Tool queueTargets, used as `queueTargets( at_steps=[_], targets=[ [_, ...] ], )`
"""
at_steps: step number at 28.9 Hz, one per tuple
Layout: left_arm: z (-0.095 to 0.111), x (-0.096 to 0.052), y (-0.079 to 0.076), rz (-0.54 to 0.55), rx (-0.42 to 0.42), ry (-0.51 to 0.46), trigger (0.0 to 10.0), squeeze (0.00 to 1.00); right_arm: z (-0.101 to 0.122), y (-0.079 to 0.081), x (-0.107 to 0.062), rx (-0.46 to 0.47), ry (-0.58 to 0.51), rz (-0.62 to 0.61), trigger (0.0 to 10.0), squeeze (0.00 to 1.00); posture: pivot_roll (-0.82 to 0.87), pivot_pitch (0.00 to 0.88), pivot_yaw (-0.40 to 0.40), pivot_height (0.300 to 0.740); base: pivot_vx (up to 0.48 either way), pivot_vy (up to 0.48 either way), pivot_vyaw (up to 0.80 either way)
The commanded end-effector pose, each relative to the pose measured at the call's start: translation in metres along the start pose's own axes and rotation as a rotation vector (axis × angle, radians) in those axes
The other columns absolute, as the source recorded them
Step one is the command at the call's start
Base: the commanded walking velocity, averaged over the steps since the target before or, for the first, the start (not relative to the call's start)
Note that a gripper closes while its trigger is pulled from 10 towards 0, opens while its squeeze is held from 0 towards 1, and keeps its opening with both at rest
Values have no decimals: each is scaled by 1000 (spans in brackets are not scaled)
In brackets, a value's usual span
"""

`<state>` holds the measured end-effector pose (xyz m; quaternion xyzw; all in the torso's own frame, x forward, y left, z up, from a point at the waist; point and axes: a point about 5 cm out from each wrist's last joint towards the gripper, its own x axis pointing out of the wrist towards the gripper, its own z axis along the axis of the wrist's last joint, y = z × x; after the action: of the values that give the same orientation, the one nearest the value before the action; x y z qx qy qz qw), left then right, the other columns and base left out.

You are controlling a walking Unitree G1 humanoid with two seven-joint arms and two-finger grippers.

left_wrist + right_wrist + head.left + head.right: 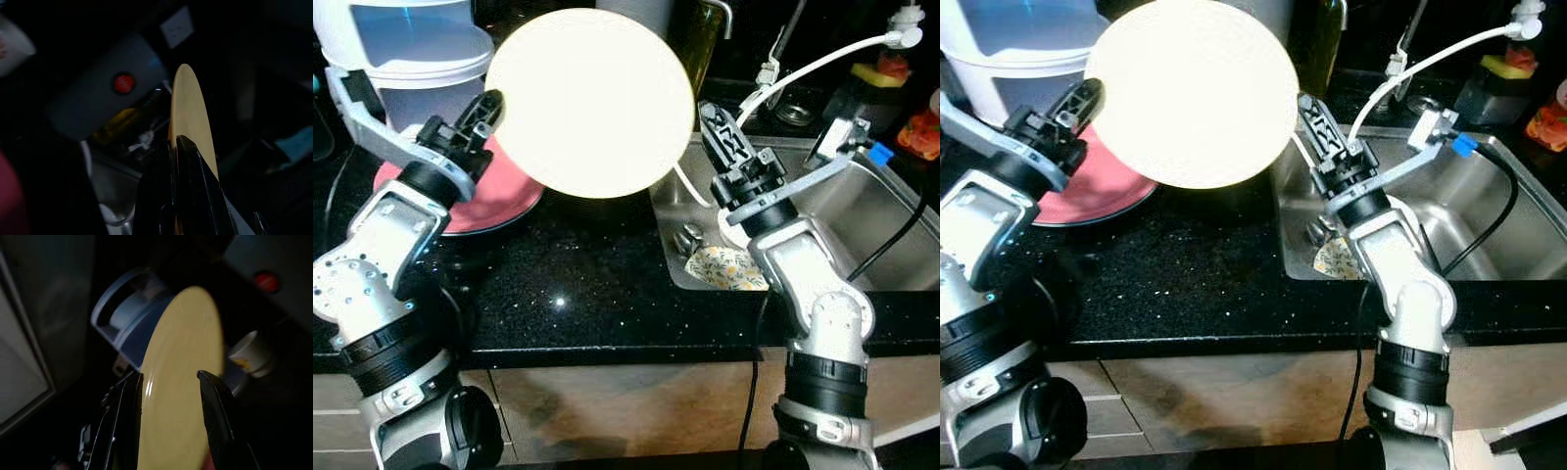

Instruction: Kitchen organization

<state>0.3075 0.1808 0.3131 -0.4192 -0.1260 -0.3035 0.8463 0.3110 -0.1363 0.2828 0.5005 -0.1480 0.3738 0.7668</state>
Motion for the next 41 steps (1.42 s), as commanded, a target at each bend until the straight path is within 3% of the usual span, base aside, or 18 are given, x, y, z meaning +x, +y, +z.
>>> queueTargets(
  at_steps=[1,6,13,17,29,39,40,41],
  targets=[
    [-1,4,-11,-77,8,13,10000,0,-2,1,-4,13,14,11,10000,0,157,45,-69,740,0,0,0],
    [-1,5,-13,-102,17,16,10000,0,-4,-1,-5,12,25,3,10000,0,158,38,-63,740,0,0,0],
    [11,0,-4,-45,90,-11,10000,0,25,-5,-12,-72,-54,-29,10000,0,162,35,-61,740,0,0,0],
    [16,-1,-5,-54,100,-23,10000,0,30,-6,-14,-85,-60,-37,10000,0,162,35,-61,740,0,0,0],
    [1,10,-14,-117,70,14,10000,0,3,-5,-8,-32,11,-17,10000,0,162,39,-54,740,0,0,0],
    [-15,17,-18,-148,40,74,10000,0,-1,-7,-7,-19,12,-20,10000,0,164,38,-36,740,0,0,0],
    [-20,18,-16,-136,74,104,10000,0,-3,-9,-8,-23,3,-38,2667,0,165,37,-22,740,0,0,0],
    [-21,18,-16,-130,90,112,10000,0,-3,-10,-8,-27,-1,-47,2667,0,165,37,-22,740,0,0,0]
  ],
)
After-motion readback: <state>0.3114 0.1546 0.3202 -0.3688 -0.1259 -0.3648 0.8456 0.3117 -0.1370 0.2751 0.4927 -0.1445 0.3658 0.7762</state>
